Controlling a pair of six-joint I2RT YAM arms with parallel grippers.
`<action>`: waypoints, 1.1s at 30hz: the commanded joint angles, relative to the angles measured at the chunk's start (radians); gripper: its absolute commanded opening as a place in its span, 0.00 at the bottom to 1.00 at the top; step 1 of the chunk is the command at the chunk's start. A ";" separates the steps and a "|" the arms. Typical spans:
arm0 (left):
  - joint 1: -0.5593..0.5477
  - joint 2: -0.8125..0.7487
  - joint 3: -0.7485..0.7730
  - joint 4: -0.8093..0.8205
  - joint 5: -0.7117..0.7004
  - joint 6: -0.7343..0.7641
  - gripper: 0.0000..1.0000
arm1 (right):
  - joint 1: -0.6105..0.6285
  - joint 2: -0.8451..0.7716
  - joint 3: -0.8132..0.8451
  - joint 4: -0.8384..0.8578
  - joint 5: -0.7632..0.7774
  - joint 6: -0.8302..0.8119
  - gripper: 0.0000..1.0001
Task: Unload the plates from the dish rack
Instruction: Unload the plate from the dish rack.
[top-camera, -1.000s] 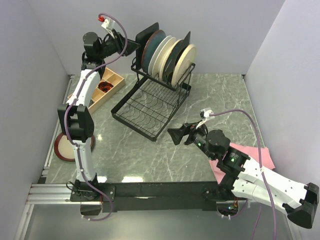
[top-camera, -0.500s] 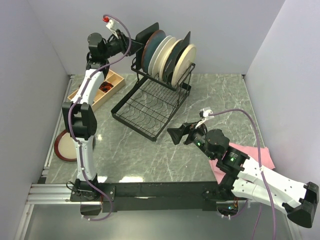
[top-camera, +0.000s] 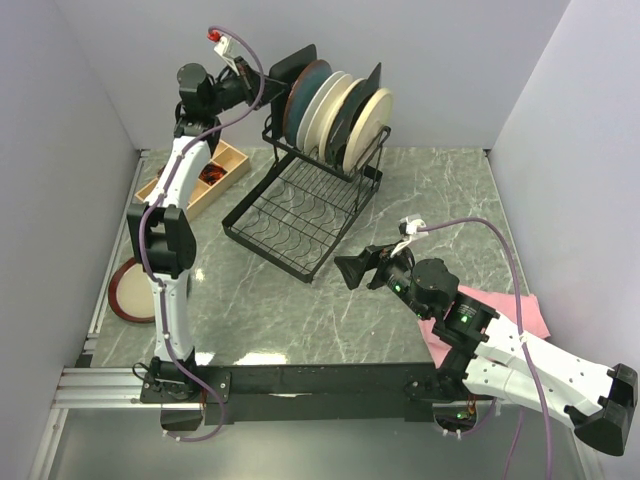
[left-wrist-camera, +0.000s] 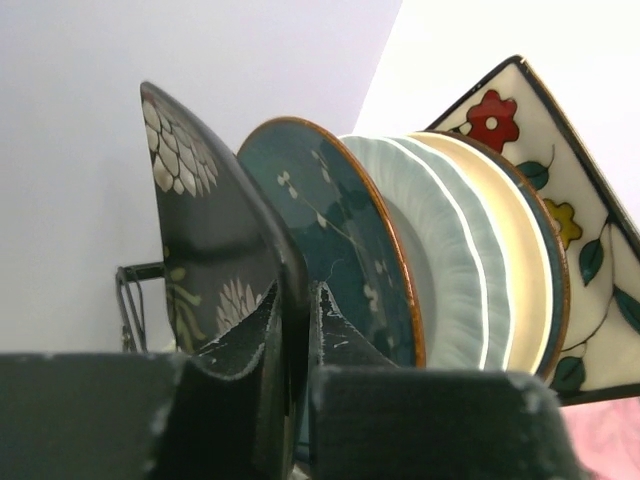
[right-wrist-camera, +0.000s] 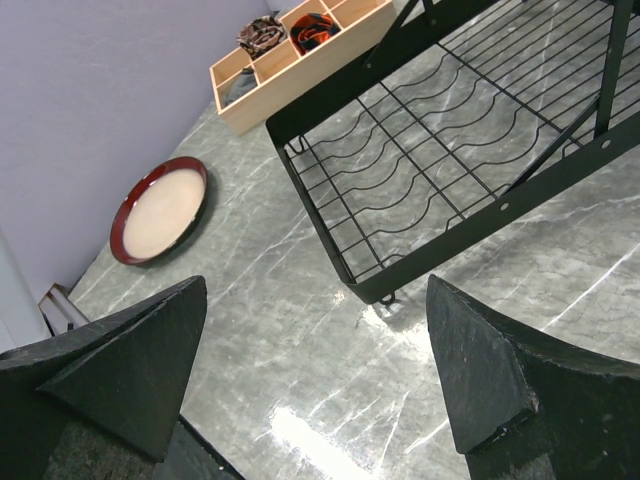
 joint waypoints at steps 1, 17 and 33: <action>-0.009 0.017 0.063 0.018 -0.016 0.007 0.01 | 0.007 -0.005 0.043 0.022 0.007 -0.008 0.96; -0.066 -0.095 -0.021 0.079 -0.104 0.084 0.01 | 0.007 -0.014 0.043 0.020 0.004 -0.007 0.96; -0.086 -0.130 0.011 0.107 -0.157 0.076 0.01 | 0.007 -0.028 0.042 0.016 0.009 -0.008 0.96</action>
